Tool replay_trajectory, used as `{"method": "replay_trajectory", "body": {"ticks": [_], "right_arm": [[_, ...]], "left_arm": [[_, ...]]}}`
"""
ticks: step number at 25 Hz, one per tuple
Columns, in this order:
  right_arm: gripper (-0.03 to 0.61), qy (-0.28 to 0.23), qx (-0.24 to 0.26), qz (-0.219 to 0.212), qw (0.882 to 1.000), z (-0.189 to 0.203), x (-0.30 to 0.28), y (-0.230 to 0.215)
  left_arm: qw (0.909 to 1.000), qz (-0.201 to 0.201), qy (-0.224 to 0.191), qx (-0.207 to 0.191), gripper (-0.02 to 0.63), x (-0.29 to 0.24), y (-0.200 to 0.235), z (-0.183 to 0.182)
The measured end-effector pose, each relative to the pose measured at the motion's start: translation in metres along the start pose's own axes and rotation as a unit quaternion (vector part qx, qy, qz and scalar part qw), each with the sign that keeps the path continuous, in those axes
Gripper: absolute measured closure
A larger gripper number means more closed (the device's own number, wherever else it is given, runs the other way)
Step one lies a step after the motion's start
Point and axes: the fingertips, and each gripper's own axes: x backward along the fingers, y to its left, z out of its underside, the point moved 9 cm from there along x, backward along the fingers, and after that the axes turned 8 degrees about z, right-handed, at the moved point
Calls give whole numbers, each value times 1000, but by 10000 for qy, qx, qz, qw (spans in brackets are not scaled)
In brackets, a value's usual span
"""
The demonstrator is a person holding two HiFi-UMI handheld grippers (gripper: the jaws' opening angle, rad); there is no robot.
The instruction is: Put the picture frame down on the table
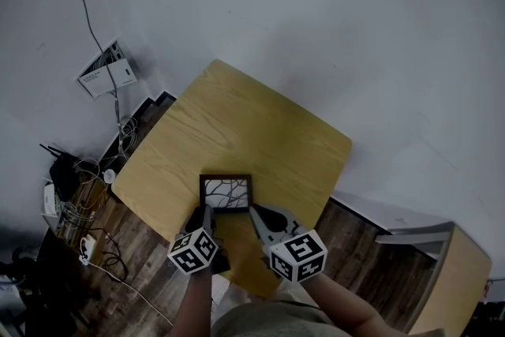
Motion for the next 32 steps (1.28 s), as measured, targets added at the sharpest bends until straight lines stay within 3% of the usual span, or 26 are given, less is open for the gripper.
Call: {"method": "replay_trajectory", "body": {"ticks": [15, 25, 32], "right_arm": [[578, -68, -44, 49, 10000, 0, 5, 2], [578, -105, -16, 58, 9999, 3, 14, 8], [578, -175, 28, 56, 9998, 7, 26, 19]], "left_arm": [[9995, -255, 95, -170, 492, 1, -3, 2], [9995, -133, -43, -288, 483, 15, -9, -2], [9988, 46, -288, -403, 548, 42, -19, -12]]}}
